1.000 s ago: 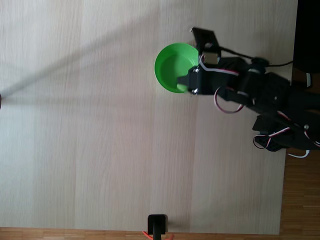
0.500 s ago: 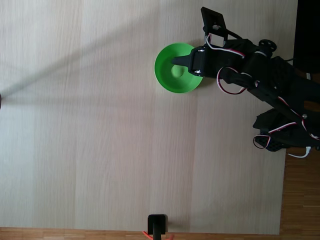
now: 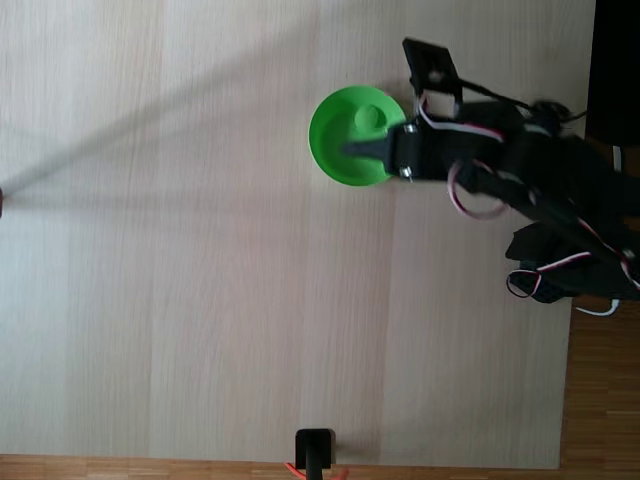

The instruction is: Grasp a green pompom and put it in the green bowl.

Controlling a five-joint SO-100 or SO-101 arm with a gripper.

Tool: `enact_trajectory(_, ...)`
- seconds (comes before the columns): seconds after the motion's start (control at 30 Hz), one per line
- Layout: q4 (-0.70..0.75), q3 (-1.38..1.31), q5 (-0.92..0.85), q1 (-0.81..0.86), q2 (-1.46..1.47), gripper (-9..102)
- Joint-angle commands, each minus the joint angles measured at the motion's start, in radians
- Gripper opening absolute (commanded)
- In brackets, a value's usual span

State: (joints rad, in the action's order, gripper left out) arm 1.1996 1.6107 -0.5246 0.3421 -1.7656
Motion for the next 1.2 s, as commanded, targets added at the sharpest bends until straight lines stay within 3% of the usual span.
enact_trajectory(0.0, 0.049, -0.006, 0.008, -0.077, -0.153, 15)
enact_trajectory(0.2, 0.144, -0.005, 0.009, -0.147, -0.325, -2)
enact_trajectory(0.43, 0.241, 0.032, 0.067, -0.195, -0.479, 0)
enact_trajectory(0.73, 0.241, 0.357, 0.236, -0.359, -0.747, 0)
enact_trajectory(1.17, -0.037, 0.779, 0.236, -0.383, -0.865, 0)
